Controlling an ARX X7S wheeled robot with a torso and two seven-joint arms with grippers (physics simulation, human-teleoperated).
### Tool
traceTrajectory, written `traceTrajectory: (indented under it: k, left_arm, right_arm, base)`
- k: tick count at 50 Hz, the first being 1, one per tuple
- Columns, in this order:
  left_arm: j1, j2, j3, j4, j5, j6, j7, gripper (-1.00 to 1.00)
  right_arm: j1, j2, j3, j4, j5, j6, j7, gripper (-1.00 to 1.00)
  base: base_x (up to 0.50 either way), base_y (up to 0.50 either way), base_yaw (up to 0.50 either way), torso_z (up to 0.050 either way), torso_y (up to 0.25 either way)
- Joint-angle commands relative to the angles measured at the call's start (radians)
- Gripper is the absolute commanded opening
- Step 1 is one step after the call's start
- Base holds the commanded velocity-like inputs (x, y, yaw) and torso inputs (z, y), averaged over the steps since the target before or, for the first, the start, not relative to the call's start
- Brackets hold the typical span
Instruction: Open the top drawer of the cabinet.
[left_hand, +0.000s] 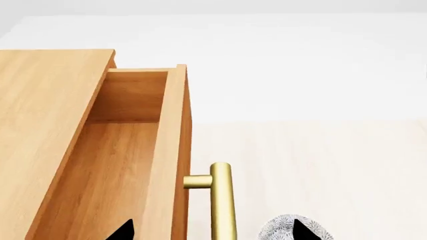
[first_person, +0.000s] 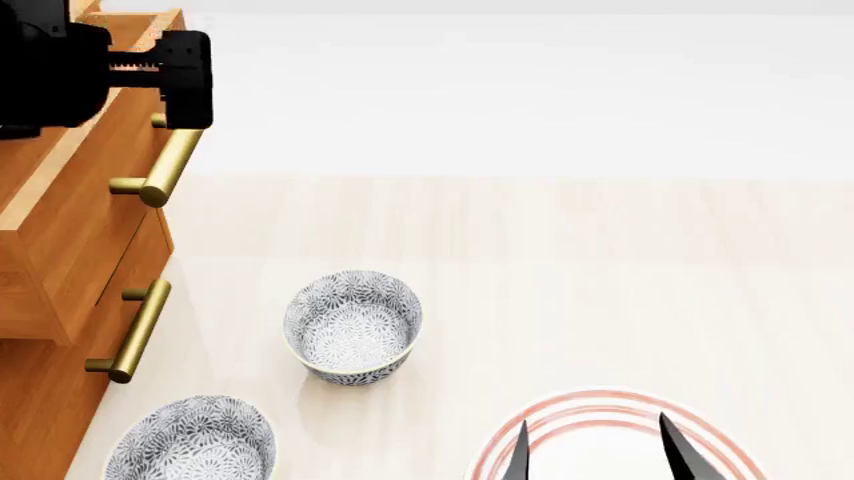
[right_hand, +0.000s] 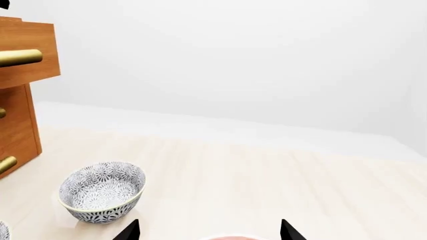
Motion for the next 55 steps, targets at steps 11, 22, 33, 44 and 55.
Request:
traceTrajectory:
  k: [11,22,33,44,55]
  left_arm:
    - [0.077,-0.029,-0.027,-0.185,-0.034,0.171,0.014,1.00]
    - [0.107,-0.042,-0.027,-0.210,-0.036,0.201,0.010,1.00]
    - [0.151,-0.023,-0.028,-0.166,-0.057,0.178,0.025,1.00]
    - [0.180,-0.014,-0.032,-0.114,-0.075,0.148,0.029,1.00]
    - [0.190,0.012,-0.015,-0.110,-0.089,0.151,0.035,1.00]
  right_arm:
    - [-0.008,0.000,-0.004,0.015,-0.001,-0.017,0.000,1.00]
    - [-0.004,-0.002,-0.012,0.017,-0.002,-0.017,0.002,1.00]
    - [-0.012,0.004,-0.006,0.010,0.003,-0.019,0.007,1.00]
    - [-0.009,0.006,-0.007,0.007,0.009,-0.017,0.009,1.00]
    - [-0.014,0.009,-0.005,0.010,0.011,-0.024,0.008,1.00]
  base:
    - [0.00,0.00,0.00,0.000,0.000]
    - [0.00,0.00,0.00,0.000,0.000]
    - [0.00,0.00,0.00,0.000,0.000]
    - [0.00,0.00,0.00,0.000,0.000]
    - [0.00,0.00,0.00,0.000,0.000]
